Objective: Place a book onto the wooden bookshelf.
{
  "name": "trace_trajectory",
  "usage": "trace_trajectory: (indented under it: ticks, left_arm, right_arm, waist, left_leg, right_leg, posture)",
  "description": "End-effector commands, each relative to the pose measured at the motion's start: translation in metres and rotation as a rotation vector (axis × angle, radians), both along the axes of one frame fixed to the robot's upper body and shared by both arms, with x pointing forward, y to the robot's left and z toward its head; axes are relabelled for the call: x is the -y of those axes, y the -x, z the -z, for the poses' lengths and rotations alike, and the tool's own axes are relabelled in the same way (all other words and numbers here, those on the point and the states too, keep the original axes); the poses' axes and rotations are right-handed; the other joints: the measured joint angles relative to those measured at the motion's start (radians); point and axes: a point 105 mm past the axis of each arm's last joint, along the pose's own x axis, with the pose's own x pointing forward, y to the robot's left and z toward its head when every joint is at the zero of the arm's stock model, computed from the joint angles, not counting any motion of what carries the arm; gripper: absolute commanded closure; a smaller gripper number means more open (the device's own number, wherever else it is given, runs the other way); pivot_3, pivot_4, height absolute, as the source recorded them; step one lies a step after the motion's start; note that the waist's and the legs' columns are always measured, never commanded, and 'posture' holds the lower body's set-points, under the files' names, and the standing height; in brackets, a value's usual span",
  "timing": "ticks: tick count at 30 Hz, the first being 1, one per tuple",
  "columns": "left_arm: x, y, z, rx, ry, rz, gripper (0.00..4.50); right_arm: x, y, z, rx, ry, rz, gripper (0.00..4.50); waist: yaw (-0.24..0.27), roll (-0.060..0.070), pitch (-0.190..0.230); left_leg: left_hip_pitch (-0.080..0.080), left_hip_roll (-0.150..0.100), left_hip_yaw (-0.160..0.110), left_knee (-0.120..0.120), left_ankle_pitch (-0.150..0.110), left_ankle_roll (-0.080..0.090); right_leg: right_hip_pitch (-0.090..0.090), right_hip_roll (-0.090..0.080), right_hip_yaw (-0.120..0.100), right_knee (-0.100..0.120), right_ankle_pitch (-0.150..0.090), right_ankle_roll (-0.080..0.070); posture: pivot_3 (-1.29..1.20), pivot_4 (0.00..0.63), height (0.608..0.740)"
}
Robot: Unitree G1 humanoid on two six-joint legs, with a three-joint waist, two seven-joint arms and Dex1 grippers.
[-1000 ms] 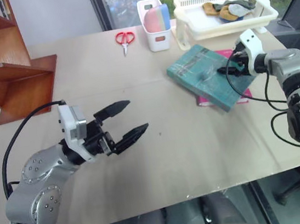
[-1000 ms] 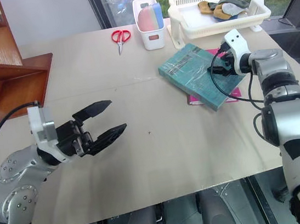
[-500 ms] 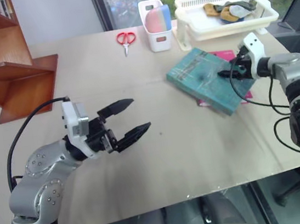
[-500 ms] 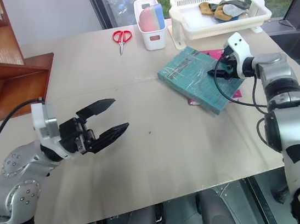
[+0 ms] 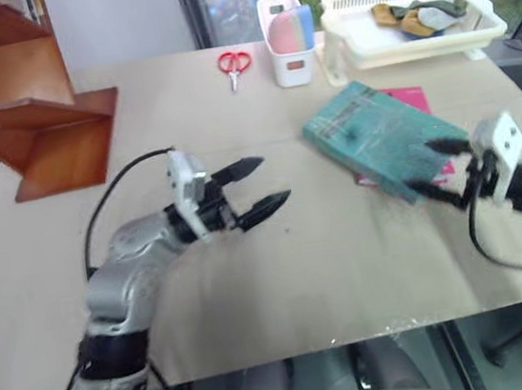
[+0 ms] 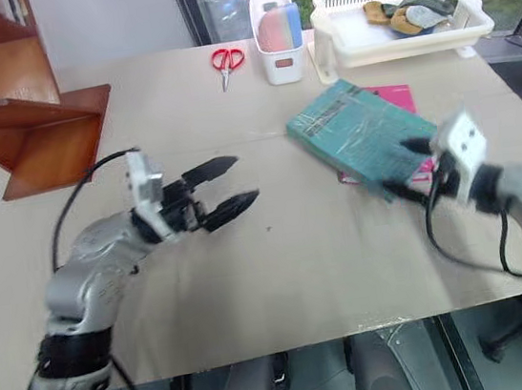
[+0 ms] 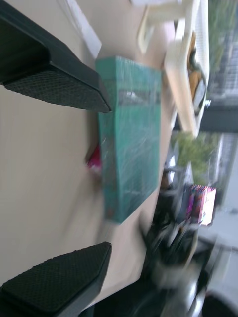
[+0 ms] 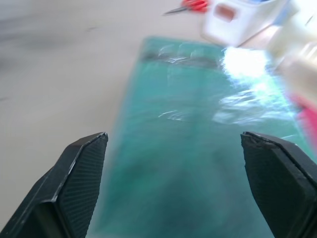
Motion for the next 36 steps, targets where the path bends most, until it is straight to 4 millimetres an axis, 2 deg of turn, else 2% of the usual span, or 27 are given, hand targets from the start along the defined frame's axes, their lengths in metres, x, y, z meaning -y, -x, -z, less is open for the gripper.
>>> trace_trajectory:
  ticks: [1, 4, 7, 11, 14, 25, 36]
  left_arm:
    - [0.016, -0.030, 0.017, -0.225, 0.054, -0.067, 0.00]
    - [0.045, -0.048, 0.034, -0.449, 0.108, -0.044, 0.00]
    - [0.076, -0.063, 0.041, -0.630, 0.191, -0.031, 0.00]
    - [0.109, -0.080, 0.038, -0.787, 0.326, -0.034, 0.00]
    - [0.126, -0.087, 0.035, -0.882, 0.426, -0.034, 0.00]
    - [0.156, -0.088, 0.042, -1.083, 0.541, -0.028, 0.00]
    - [0.159, -0.084, 0.048, -1.136, 0.548, -0.024, 0.00]
  right_arm:
    - [-0.011, 0.022, -0.015, 0.083, 0.033, 0.032, 0.04]
    - [-0.016, 0.026, -0.014, 0.112, 0.008, 0.091, 0.04]
    - [-0.015, 0.024, -0.014, 0.154, 0.025, 0.158, 0.04]
    - [-0.018, 0.028, -0.012, 0.148, 0.005, 0.186, 0.04]
    - [-0.020, 0.034, -0.010, 0.155, -0.005, 0.216, 0.04]
    - [-0.020, 0.044, -0.005, 0.153, 0.011, 0.277, 0.04]
    - [-0.018, 0.058, -0.005, 0.142, -0.012, 0.314, 0.04]
  waist:
    - [-0.011, -0.001, 0.000]
    - [-0.012, -0.003, 0.001]
    - [-0.010, -0.003, 0.001]
    - [-0.007, -0.004, 0.002]
    - [-0.011, -0.004, 0.002]
    - [-0.008, -0.004, 0.002]
    - [-0.008, -0.004, 0.002]
  left_leg:
    - [0.000, 0.000, -0.001, 0.002, 0.000, 0.000]
    - [0.002, -0.001, -0.003, 0.004, 0.000, 0.001]
    - [0.001, -0.002, -0.007, 0.007, 0.000, 0.001]
    - [-0.002, -0.005, -0.012, 0.008, 0.000, 0.001]
    - [-0.004, -0.005, -0.015, 0.005, 0.000, 0.001]
    - [-0.005, -0.006, -0.018, 0.003, 0.000, 0.001]
    - [-0.005, -0.006, -0.019, 0.003, 0.000, 0.001]
  right_leg:
    - [0.001, 0.000, 0.000, 0.000, 0.001, 0.001]
    - [0.005, 0.001, -0.001, 0.000, 0.001, 0.003]
    - [0.007, 0.001, -0.004, 0.000, 0.001, 0.004]
    - [0.007, 0.001, -0.006, -0.001, 0.002, 0.003]
    - [0.006, 0.001, -0.009, -0.003, 0.001, 0.003]
    - [0.007, -0.001, -0.012, -0.006, 0.001, 0.003]
    - [0.008, -0.001, -0.013, -0.006, 0.001, 0.003]
  posture:
    - [0.00, 0.150, 0.740]
    - [0.00, 0.150, 0.740]
    - [0.00, 0.150, 0.740]
    - [0.00, 0.150, 0.740]
    - [0.00, 0.150, 0.740]
    - [0.00, 0.150, 0.740]
    - [0.00, 0.150, 0.740]
